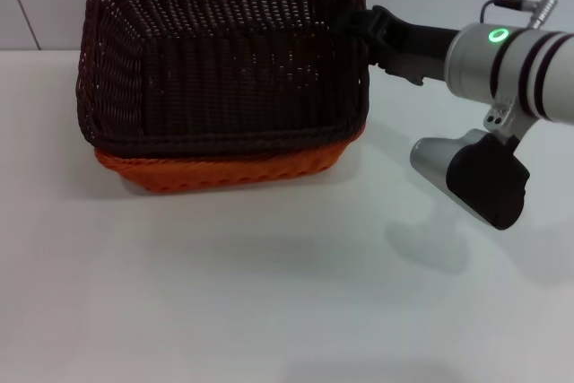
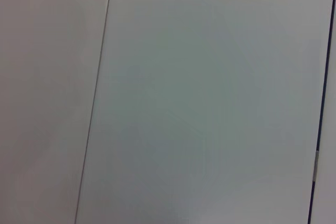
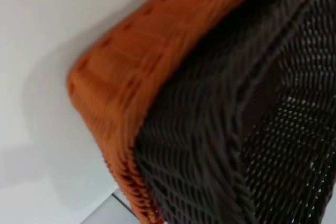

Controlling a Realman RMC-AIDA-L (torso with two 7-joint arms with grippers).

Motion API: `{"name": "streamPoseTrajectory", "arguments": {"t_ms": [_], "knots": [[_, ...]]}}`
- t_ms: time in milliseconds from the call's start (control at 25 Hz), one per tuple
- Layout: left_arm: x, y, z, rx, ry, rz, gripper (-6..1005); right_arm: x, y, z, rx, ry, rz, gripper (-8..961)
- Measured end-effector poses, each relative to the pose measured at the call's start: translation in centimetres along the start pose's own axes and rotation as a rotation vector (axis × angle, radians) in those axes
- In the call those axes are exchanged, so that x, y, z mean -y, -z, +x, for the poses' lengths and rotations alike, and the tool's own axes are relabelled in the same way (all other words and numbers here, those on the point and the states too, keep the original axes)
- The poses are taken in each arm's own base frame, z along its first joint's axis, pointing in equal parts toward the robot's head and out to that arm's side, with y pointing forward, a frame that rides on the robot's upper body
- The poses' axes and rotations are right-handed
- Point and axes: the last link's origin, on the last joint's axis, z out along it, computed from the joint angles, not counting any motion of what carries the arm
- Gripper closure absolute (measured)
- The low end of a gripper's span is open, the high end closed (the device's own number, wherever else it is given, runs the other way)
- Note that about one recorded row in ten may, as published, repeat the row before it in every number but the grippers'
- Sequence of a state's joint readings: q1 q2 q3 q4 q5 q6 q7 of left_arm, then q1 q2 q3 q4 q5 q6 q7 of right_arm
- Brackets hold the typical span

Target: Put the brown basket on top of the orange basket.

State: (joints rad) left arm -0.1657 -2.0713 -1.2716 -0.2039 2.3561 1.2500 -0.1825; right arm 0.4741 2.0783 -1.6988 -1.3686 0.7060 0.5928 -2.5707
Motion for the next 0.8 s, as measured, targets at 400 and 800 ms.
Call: {"name": "streamPoseTrajectory", "arguments": {"t_ms": [400,800], "knots": [[0.5,0.0,0.1,-0.001,-0.006,0.02,217,-0.3,2.9,-0.7,-0.079,-0.072,0.076,344],[0.9,0.4,0.0,-0.006,-0.009,0.032,218,1.8,9.6,7.0,-0.403,-0.5,0.424,345]]}}
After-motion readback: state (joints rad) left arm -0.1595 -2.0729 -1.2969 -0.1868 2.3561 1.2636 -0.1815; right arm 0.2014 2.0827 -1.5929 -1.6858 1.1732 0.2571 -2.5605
